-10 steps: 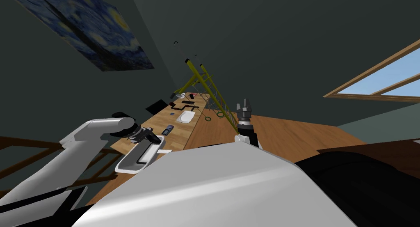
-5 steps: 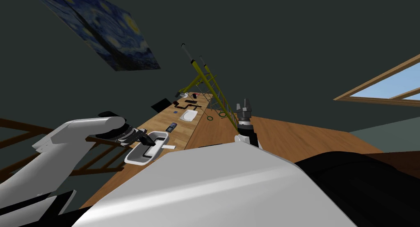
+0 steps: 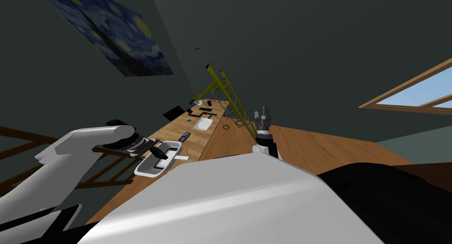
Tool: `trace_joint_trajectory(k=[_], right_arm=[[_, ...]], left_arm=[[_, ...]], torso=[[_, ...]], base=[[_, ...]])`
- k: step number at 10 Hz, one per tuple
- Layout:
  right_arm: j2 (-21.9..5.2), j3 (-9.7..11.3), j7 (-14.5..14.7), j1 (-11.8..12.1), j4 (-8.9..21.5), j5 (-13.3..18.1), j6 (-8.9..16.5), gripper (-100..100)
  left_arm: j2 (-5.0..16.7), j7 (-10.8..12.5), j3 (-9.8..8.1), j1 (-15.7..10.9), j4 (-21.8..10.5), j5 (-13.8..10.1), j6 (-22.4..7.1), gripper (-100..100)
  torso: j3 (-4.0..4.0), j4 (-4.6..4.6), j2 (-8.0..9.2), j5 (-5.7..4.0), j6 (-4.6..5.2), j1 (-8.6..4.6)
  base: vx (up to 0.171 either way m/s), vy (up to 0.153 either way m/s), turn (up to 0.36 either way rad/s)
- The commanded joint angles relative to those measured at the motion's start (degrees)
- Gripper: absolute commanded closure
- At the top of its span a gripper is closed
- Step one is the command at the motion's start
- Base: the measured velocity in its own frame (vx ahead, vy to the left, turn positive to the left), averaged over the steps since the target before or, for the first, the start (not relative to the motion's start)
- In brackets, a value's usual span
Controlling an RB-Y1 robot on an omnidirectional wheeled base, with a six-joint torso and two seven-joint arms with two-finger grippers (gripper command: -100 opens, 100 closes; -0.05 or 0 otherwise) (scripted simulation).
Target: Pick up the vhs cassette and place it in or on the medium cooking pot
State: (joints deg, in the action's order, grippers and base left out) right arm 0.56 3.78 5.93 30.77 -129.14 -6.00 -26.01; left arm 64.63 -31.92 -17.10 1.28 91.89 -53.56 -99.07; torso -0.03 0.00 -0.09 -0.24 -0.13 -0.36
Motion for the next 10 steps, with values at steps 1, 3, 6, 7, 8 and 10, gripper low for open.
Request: trace_joint_trajectory(k=[1,3,6,7,8,10], right_arm=[[0.0,0.0,0.0,0.0,0.0,0.0,0.0,0],[0.0,0.0,0.0,0.0,0.0,0.0,0.0,0],[0.0,0.0,0.0,0.0,0.0,0.0,0.0,0],[0.0,0.0,0.0,0.0,0.0,0.0,0.0,0],[0.0,0.0,0.0,0.0,0.0,0.0,0.0,0],[0.0,0.0,0.0,0.0,0.0,0.0,0.0,0]], left_arm=[[0.0,0.0,0.00,0.0,0.0,0.0,0.0,0],[1.6,0.1,-1.62,-0.5,1.3,-2.0,-2.6,-100],[3.9,0.4,-4.04,-1.2,3.3,-4.9,-6.6,-100],[3.4,0.5,-3.53,-1.1,3.1,-4.3,-5.7,-100],[3.5,0.4,-3.53,-1.2,3.1,-4.4,-5.9,0],[3.4,0.4,-3.53,-1.2,3.1,-4.4,-5.9,0]], torso=[[0.00,0.00,0.00,0.00,0.00,0.00],[-0.02,0.00,-0.04,-0.01,-0.02,0.00],[-0.06,-0.02,-0.10,0.00,-0.01,0.02],[-0.07,-0.02,-0.12,0.00,0.00,0.04],[-0.05,-0.02,-0.07,0.02,0.01,0.03],[-0.01,-0.01,-0.01,0.01,0.00,0.01]], base=[[0.000,0.000,0.000],[0.025,0.006,0.057],[0.032,0.011,0.057],[0.015,0.007,0.007],[0.000,0.000,0.000],[0.000,0.000,0.000]])
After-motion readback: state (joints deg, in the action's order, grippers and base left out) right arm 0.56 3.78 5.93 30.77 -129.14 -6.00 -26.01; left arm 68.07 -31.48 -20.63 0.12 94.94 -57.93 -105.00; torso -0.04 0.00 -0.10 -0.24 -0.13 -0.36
